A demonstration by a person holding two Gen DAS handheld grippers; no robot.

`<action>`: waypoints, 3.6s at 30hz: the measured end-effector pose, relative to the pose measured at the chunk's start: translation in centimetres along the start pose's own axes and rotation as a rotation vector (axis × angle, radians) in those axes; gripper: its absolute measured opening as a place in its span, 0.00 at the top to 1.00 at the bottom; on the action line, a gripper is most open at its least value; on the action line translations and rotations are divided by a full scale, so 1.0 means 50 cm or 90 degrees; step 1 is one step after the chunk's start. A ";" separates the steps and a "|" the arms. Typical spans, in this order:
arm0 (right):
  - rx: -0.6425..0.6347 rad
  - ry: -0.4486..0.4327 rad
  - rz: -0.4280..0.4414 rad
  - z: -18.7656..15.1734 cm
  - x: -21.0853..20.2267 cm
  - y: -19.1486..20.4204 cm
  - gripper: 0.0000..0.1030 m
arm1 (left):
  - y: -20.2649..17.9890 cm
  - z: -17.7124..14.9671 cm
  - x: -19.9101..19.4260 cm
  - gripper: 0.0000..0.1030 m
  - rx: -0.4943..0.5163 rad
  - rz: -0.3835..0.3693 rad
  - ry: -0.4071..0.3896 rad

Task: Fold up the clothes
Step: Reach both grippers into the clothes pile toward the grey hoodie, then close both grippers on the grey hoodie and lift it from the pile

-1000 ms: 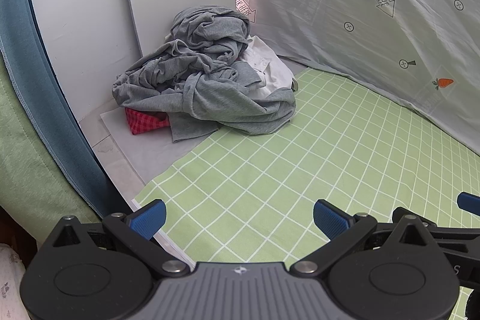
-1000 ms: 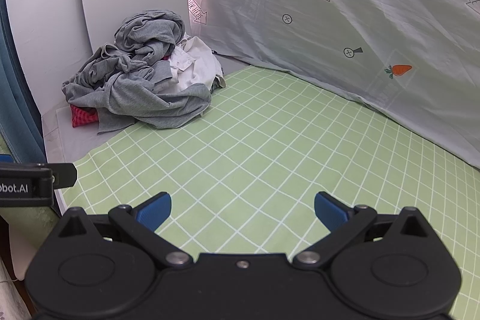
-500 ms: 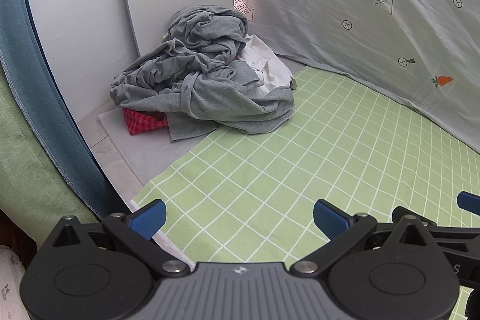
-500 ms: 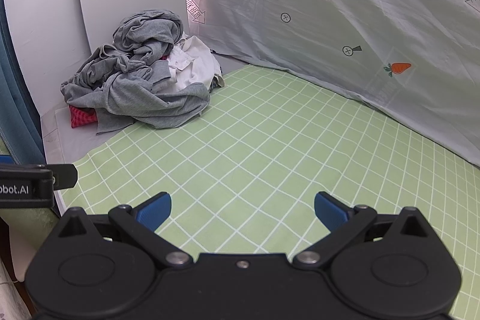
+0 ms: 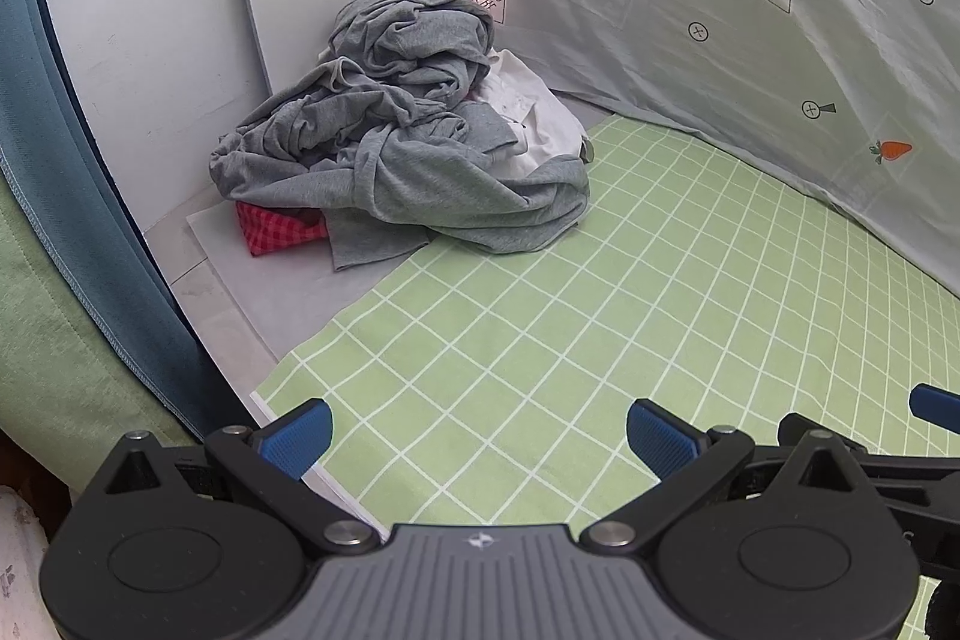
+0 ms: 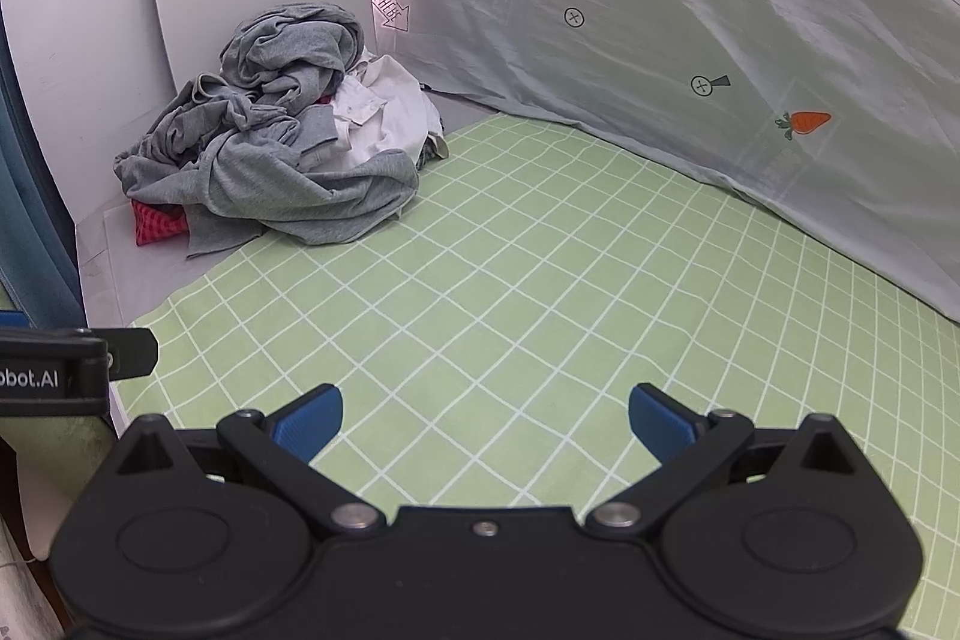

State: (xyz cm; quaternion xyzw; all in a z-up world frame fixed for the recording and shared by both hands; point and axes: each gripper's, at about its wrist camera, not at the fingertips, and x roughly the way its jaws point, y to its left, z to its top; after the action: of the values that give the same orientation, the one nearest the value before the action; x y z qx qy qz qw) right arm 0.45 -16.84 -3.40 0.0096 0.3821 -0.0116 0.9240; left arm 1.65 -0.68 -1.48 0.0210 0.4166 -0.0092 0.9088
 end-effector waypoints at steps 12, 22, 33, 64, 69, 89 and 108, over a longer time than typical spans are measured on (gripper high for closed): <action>-0.038 0.040 0.019 0.060 0.141 0.042 0.00 | 0.023 0.055 0.112 0.00 -0.020 0.025 0.048; -0.098 0.037 0.052 0.215 0.310 0.145 0.01 | 0.177 0.233 0.234 0.01 -0.106 0.073 0.050; -0.077 0.007 0.093 0.331 0.378 0.216 0.03 | 0.239 0.348 0.252 0.01 -0.155 0.116 0.022; -0.024 -0.014 0.090 0.638 0.690 0.367 0.11 | 0.420 0.735 0.640 0.26 -0.122 -0.104 0.020; -0.022 0.004 0.124 0.651 0.711 0.362 0.17 | 0.421 0.736 0.665 0.54 -0.147 -0.154 0.030; 0.054 -0.093 0.140 0.598 0.564 0.291 0.75 | 0.326 0.709 0.541 0.84 -0.077 -0.146 -0.017; 0.163 -0.164 0.046 0.421 0.281 0.088 0.77 | 0.054 0.554 0.327 0.85 0.040 -0.229 -0.043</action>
State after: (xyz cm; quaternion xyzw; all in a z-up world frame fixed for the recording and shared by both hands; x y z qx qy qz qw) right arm 25.39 -13.20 1.61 0.1397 0.2556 -0.0281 0.9562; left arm 33.39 0.74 4.28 -0.0258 0.3825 -0.1853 0.9048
